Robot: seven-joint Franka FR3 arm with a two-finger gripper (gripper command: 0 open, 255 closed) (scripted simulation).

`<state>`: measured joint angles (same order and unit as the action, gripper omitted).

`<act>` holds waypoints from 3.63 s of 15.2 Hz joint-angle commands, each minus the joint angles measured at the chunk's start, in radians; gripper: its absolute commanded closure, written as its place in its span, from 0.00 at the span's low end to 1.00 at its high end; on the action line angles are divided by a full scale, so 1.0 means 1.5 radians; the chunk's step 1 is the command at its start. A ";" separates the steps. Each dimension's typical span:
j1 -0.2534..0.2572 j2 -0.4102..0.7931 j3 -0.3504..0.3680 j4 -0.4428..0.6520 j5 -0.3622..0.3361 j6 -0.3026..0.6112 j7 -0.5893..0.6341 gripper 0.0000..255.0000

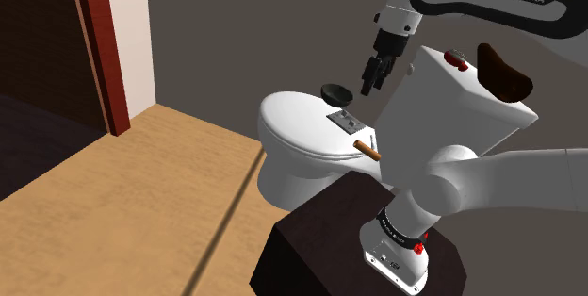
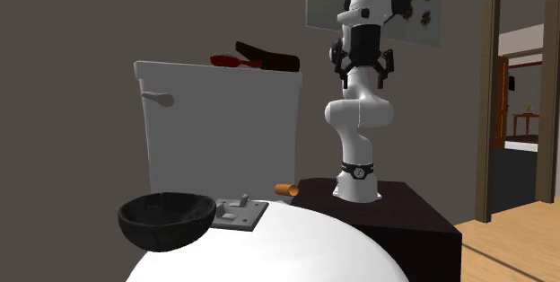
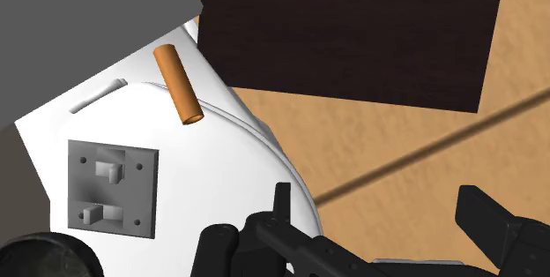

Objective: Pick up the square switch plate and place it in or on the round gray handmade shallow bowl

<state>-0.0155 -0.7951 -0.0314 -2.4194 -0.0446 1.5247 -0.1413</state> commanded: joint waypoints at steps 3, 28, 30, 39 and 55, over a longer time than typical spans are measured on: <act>-0.010 0.010 -0.013 -0.027 -0.021 0.043 -0.011 0.00; -0.140 0.449 -0.195 -0.051 -0.224 0.622 -0.092 0.00; -0.148 0.499 -0.207 -0.028 -0.224 0.661 -0.099 0.00; -0.165 0.608 -0.220 -0.004 -0.213 0.758 -0.113 0.00; -0.166 0.614 -0.220 -0.004 -0.212 0.763 -0.114 1.00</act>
<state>-0.2645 0.1245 -0.3625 -2.4247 -0.3624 2.6683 -0.3117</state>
